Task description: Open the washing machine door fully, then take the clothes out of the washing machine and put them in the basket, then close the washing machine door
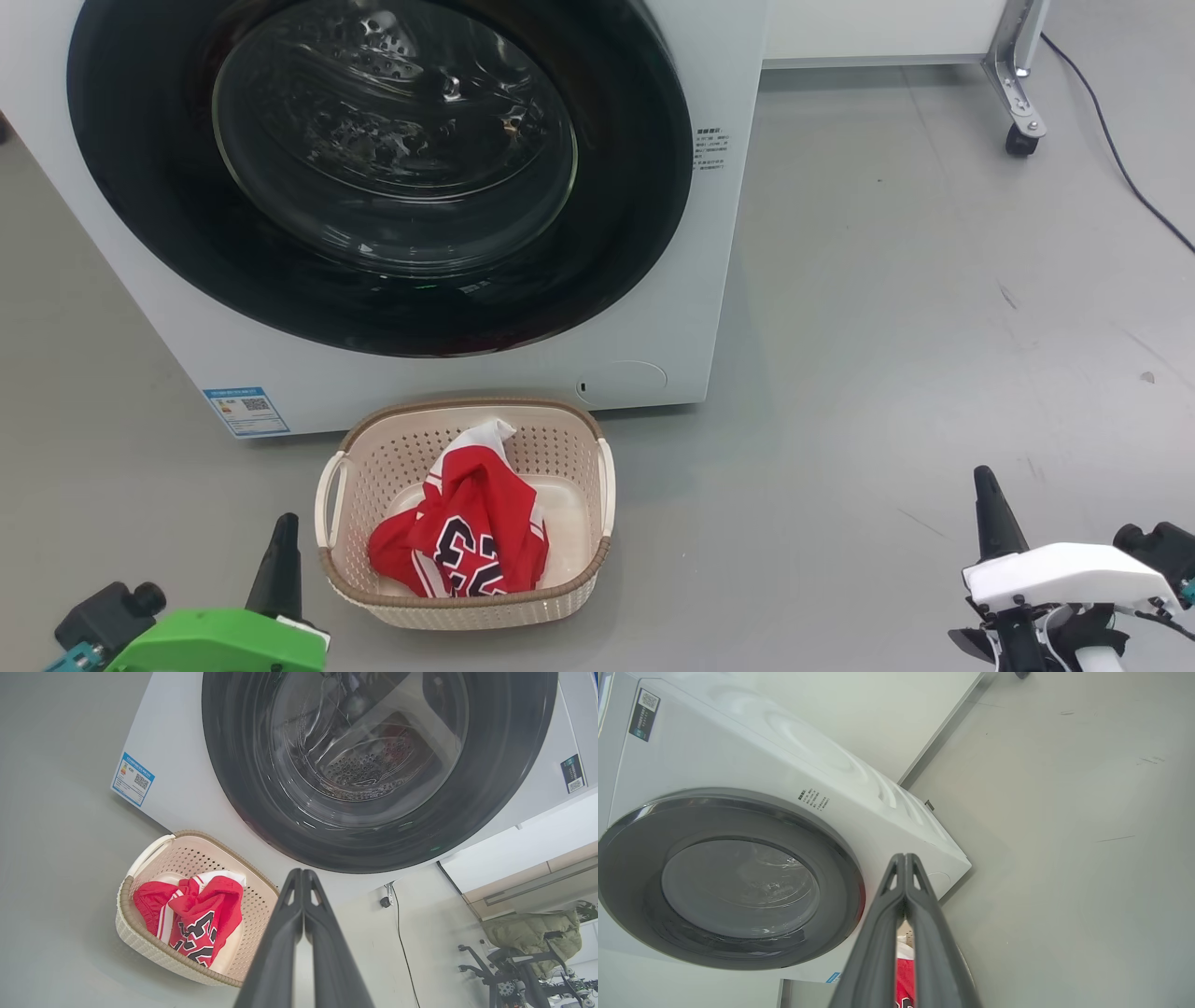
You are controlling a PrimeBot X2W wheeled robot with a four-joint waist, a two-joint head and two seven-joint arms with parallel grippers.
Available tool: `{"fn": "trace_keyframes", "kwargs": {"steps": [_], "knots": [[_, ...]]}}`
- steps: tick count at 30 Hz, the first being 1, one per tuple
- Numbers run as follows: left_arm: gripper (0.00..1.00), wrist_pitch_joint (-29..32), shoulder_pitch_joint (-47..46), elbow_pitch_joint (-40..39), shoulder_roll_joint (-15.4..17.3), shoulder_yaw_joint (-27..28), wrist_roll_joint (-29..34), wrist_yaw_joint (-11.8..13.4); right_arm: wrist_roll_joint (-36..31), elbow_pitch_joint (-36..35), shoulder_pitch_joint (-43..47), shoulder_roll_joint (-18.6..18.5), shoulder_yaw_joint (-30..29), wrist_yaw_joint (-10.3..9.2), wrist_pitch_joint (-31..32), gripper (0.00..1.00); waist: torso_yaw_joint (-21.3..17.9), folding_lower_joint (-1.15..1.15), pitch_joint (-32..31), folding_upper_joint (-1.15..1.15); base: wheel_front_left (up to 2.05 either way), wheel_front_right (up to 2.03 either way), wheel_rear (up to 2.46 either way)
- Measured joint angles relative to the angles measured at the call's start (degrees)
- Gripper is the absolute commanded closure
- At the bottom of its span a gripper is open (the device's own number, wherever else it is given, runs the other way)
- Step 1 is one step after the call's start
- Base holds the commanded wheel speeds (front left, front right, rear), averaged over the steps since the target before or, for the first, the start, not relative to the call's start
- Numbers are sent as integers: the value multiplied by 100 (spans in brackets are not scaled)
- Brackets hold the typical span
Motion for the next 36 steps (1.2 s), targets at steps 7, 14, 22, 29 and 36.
{"fn": "trace_keyframes", "kwargs": {"steps": [7, 14, 22, 29, 36], "knots": [[100, 94, -86, 87, 11, 122, -535, -76, 510, 37, -68, -19, -108, 47, 109, 100, -18, 0, -13, 0, 0, 0, 0], [100, 192, -157, 191, 20, 248, -1007, -213, 1037, 79, -165, -41, -222, 99, 227, 100, -36, 0, -27, 0, 0, 0, 0], [100, 301, -221, 294, 30, 369, -1618, -324, 1622, 116, -207, -57, -354, 158, 358, 100, -56, 0, -43, 0, 0, 0, 0], [100, 392, -331, 399, 37, 491, -2086, -427, 2142, 154, -307, -79, -458, 185, 479, 100, -74, 0, -56, 0, 0, 0, 0], [100, 450, -377, 475, 47, 595, -2557, -508, 2574, 191, -355, -101, -563, 233, 564, 100, -90, 0, -68, 0, 0, 0, 0]]}}
